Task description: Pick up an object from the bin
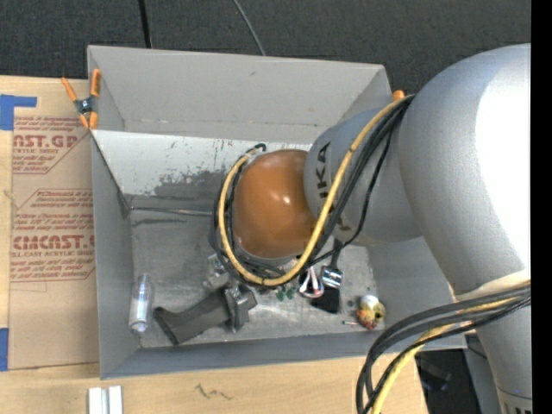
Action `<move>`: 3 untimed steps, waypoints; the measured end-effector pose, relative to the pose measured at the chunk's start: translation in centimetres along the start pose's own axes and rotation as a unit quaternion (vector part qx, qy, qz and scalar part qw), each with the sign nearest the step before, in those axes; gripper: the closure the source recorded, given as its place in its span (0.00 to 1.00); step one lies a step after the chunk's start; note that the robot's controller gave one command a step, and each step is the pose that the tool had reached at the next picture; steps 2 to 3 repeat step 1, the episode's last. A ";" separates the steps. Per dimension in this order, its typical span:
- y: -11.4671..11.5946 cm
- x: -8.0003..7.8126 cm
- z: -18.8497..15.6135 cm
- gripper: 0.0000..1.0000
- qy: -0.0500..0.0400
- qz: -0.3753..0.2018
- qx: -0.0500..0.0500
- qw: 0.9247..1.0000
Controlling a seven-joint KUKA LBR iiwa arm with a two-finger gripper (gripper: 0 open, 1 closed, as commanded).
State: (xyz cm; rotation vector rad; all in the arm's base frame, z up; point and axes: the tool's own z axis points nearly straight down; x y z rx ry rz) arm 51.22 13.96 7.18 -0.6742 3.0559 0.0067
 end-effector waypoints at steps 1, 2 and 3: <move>-0.2 0.2 -13.8 1.00 0.007 0.017 0.001 1.000; -0.2 0.2 -13.8 1.00 0.007 0.017 0.001 1.000; -0.2 0.2 -13.8 1.00 0.007 0.017 0.001 1.000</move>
Offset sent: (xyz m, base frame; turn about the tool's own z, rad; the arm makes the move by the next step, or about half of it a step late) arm 0.0000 0.0000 0.0000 0.0000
